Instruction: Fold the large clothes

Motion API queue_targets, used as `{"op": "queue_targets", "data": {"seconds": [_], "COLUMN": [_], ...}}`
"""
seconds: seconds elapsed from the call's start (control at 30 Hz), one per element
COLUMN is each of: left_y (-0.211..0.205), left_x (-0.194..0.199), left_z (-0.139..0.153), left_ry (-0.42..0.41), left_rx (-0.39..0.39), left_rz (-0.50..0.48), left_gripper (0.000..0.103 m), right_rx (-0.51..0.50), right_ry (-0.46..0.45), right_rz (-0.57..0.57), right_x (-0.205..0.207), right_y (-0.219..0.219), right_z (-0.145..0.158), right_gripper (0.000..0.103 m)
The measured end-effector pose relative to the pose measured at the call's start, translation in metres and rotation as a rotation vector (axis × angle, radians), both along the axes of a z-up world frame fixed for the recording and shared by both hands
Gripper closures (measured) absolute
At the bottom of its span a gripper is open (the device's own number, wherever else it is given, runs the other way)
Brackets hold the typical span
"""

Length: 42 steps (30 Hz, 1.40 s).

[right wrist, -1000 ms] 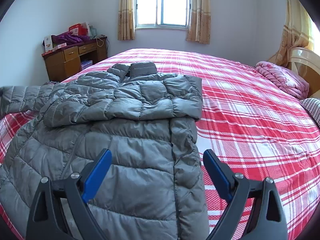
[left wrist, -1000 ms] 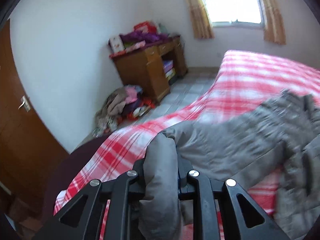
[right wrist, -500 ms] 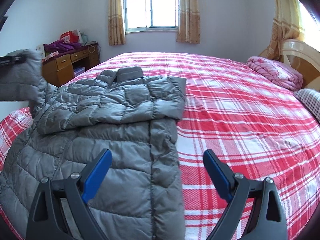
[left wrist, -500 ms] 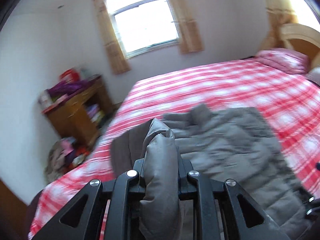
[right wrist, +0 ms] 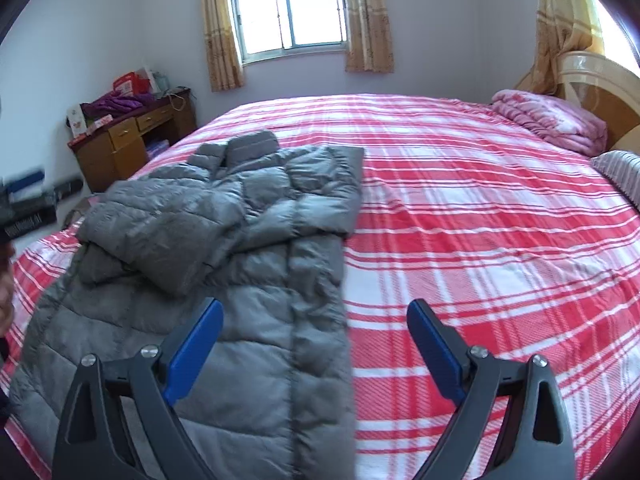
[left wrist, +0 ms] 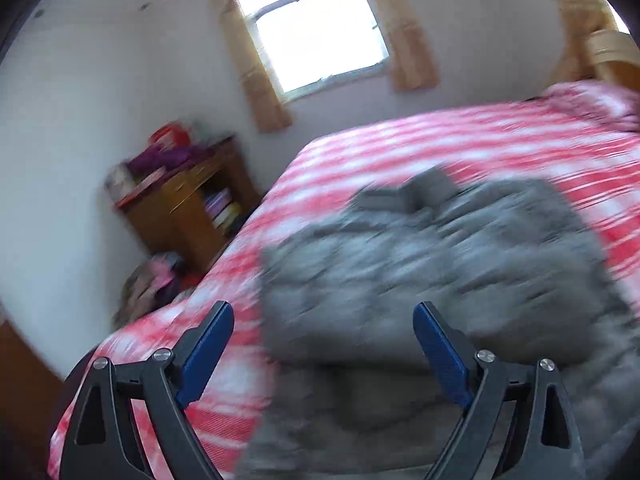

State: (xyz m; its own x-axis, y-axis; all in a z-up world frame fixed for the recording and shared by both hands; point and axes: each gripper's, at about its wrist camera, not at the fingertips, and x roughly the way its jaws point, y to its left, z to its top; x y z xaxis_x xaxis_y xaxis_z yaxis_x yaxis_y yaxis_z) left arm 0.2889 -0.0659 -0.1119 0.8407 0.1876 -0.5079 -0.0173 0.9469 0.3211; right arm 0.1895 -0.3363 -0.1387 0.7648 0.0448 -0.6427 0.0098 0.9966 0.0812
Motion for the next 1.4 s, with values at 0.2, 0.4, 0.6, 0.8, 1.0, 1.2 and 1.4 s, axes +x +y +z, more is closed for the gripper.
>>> {"op": "queue_targets", "data": {"seconds": [0.2, 0.4, 0.6, 0.8, 1.0, 1.2, 1.4], "left_y": [0.082, 0.098, 0.11, 0.107, 0.118, 0.116, 0.063], "left_x": [0.036, 0.049, 0.05, 0.049, 0.042, 0.034, 0.074], "left_z": [-0.062, -0.102, -0.112, -0.11, -0.096, -0.023, 0.022], "left_ry": [0.153, 0.223, 0.223, 0.212, 0.274, 0.199, 0.106], "left_rx": [-0.024, -0.056, -0.092, -0.066, -0.097, -0.206, -0.304], "left_rz": [0.272, 0.341, 0.381, 0.393, 0.329, 0.234, 0.11], "left_gripper": [0.012, 0.011, 0.009, 0.008, 0.008, 0.008, 0.008], "right_rx": [0.052, 0.103, 0.119, 0.032, -0.063, -0.096, -0.014], "right_ry": [0.04, 0.131, 0.182, 0.157, 0.139, 0.079, 0.018], "right_rz": [0.102, 0.151, 0.157, 0.068, 0.03, -0.018, 0.005], "right_x": [0.031, 0.072, 0.085, 0.072, 0.07, 0.06, 0.071], "right_y": [0.035, 0.067, 0.073, 0.05, 0.044, 0.033, 0.049], "right_z": [0.001, -0.018, -0.035, -0.03, -0.019, 0.019, 0.05], "right_gripper": [0.008, 0.015, 0.078, 0.08, 0.052, 0.025, 0.05]}}
